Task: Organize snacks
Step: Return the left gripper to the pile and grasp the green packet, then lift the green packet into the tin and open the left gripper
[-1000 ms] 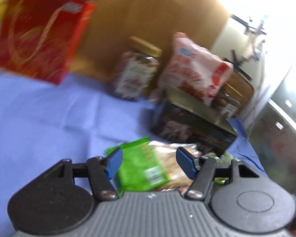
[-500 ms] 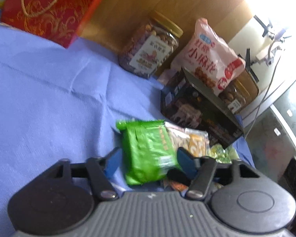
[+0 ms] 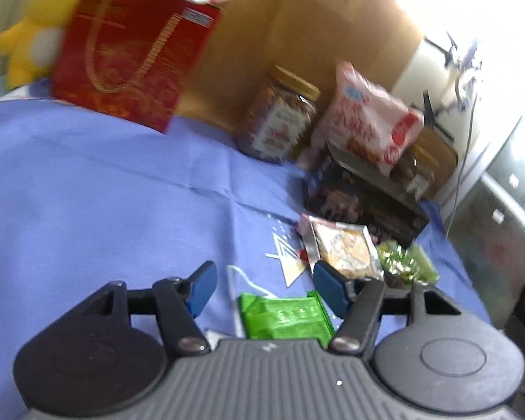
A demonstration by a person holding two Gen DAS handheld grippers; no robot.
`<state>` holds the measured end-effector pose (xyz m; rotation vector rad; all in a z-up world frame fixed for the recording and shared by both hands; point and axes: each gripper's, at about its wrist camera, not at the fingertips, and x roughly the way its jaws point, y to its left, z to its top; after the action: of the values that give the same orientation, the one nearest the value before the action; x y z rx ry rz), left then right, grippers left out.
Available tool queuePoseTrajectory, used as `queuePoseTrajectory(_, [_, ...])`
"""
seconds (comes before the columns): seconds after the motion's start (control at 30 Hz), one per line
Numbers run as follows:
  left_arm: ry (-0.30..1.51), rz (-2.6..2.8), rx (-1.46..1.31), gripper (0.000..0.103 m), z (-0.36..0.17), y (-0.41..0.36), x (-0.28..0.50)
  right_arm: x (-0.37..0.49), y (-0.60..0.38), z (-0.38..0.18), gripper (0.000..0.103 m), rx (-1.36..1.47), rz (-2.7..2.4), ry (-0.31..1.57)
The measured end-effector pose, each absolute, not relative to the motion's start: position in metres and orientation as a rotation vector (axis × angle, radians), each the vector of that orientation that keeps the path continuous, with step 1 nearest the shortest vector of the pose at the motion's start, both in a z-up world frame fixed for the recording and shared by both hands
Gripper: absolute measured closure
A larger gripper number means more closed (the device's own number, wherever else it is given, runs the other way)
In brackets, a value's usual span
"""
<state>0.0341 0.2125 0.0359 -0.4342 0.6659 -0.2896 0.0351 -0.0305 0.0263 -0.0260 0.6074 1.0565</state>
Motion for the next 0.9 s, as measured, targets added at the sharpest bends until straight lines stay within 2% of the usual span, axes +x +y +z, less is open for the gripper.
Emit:
queuePoseTrajectory(0.1, [0.667, -0.290, -0.495, 0.041, 0.036, 0.226, 0.021, 0.044, -0.050, 0.029, 0.087, 0.062, 0.966, 0.602])
queuePoseTrajectory(0.13, [0.674, -0.303, -0.515, 0.041, 0.035, 0.227, 0.019, 0.048, -0.056, 0.029, 0.080, 0.086, 0.931, 0.603])
queuePoseTrajectory(0.17, [0.684, -0.322, -0.533, 0.040, 0.033, 0.227, 0.017, 0.052, -0.063, 0.027, 0.065, 0.114, 0.893, 0.610])
queuePoseTrajectory(0.2, [0.695, -0.342, -0.545, 0.037, 0.030, 0.225, 0.017, 0.055, -0.068, 0.024, 0.057, 0.140, 0.868, 0.623])
queuePoseTrajectory(0.23, [0.702, -0.352, -0.549, 0.035, 0.028, 0.223, 0.017, 0.057, -0.073, 0.021, 0.054, 0.167, 0.850, 0.641])
queuePoseTrajectory(0.37, [0.743, -0.386, -0.533, 0.033, 0.019, 0.206, 0.026, 0.063, -0.065, 0.013, 0.054, 0.151, 0.857, 0.713])
queuePoseTrajectory(0.43, [0.768, -0.389, -0.514, 0.037, 0.014, 0.197, 0.030, 0.058, -0.056, 0.012, 0.054, 0.092, 0.869, 0.721])
queuePoseTrajectory(0.47, [0.786, -0.387, -0.510, 0.039, 0.010, 0.194, 0.032, 0.055, -0.050, 0.011, 0.054, 0.055, 0.872, 0.723])
queuePoseTrajectory(0.53, [0.827, -0.371, -0.497, 0.054, 0.001, 0.188, 0.037, 0.055, -0.042, 0.009, 0.055, 0.005, 0.867, 0.720])
queuePoseTrajectory(0.57, [0.813, -0.361, -0.484, 0.058, 0.001, 0.186, 0.036, 0.054, -0.040, 0.010, 0.063, -0.018, 0.868, 0.706])
queuePoseTrajectory(0.67, [0.813, -0.352, -0.464, 0.065, 0.003, 0.182, 0.033, 0.052, -0.031, 0.010, 0.072, -0.091, 0.862, 0.677])
queuePoseTrajectory(0.77, [0.805, -0.414, -0.507, 0.065, 0.010, 0.181, 0.033, 0.051, -0.038, 0.013, 0.076, -0.072, 0.866, 0.653])
queuePoseTrajectory(0.9, [0.752, -0.465, -0.410, 0.065, 0.035, 0.156, 0.043, 0.051, -0.056, 0.028, 0.076, -0.031, 0.824, 0.557])
